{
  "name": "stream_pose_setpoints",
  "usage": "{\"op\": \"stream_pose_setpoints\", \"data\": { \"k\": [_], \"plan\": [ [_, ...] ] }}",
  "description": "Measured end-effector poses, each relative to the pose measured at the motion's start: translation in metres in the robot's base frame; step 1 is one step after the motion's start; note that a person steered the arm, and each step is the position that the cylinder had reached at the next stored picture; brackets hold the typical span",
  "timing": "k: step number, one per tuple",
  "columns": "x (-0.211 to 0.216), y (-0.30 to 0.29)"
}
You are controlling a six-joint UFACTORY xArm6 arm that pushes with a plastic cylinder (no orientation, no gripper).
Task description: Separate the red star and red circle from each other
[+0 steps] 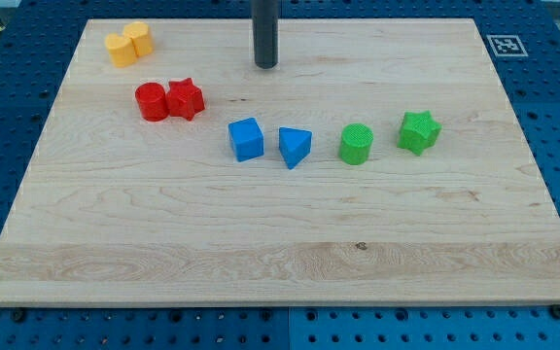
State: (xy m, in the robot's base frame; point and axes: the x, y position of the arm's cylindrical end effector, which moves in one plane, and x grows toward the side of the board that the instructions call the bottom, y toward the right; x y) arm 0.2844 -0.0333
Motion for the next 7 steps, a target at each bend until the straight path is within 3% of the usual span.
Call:
{"op": "stream_pose_setpoints", "data": {
  "k": [5,7],
  "plan": [
    [-0.008,-0.086],
    [0.024,-0.112]
  ]
}}
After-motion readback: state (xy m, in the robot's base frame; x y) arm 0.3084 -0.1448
